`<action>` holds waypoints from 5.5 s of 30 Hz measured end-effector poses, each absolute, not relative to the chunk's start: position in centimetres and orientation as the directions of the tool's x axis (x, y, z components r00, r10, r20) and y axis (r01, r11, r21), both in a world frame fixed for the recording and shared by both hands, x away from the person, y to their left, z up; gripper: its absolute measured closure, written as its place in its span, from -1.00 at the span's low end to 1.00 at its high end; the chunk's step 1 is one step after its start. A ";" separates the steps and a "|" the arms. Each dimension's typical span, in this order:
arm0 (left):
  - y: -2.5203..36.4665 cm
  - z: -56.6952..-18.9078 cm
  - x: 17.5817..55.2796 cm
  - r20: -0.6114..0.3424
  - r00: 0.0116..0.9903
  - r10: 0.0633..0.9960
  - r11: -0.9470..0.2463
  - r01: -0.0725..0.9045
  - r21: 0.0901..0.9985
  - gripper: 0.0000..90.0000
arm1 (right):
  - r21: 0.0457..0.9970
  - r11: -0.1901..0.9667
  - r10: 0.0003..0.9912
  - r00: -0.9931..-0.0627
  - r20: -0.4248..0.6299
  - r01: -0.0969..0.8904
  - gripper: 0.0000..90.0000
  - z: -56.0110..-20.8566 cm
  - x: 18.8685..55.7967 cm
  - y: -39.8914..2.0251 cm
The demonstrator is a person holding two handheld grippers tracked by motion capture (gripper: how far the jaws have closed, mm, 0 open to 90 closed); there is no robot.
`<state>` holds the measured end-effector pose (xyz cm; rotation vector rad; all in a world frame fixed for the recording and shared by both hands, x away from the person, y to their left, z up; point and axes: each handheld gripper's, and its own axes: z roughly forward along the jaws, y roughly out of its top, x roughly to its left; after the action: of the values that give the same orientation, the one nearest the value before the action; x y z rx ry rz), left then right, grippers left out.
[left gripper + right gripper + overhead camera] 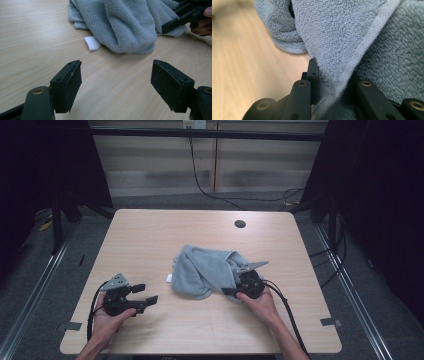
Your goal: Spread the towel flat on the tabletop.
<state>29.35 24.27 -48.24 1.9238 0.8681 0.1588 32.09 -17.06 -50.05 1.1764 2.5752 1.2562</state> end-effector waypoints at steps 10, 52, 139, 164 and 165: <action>22.7 -48.5 28.9 -0.228 0.779 0.584 -0.321 0.479 0.817 -0.33 | 0.691 0.445 0.554 -0.781 0.288 0.570 0.58 -49.7 29.7 -12.7; 21.2 -46.0 29.9 -0.290 0.808 0.513 -0.236 0.457 0.858 0.84 | 0.831 0.282 0.648 -0.734 0.204 0.480 0.77 -44.2 29.0 -18.8; 21.7 -50.6 29.3 -0.208 0.825 0.525 -0.436 0.470 0.767 0.78 | 0.741 0.349 0.660 -0.712 0.240 0.574 0.03 -49.9 31.3 -20.8; 24.5 -47.9 29.7 -0.308 0.786 0.536 -0.237 0.490 0.839 0.82 | 0.742 0.440 0.562 -0.799 0.212 0.506 0.92 -49.4 28.8 -18.2; 24.4 -47.9 29.7 -0.311 0.785 0.536 -0.237 0.494 0.836 0.82 | 0.742 0.440 0.562 -0.799 0.212 0.506 0.92 -49.4 28.8 -18.2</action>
<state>29.69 24.40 -47.93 1.8824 0.7838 0.0480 28.82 -18.19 -49.39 0.9694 2.6093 1.3090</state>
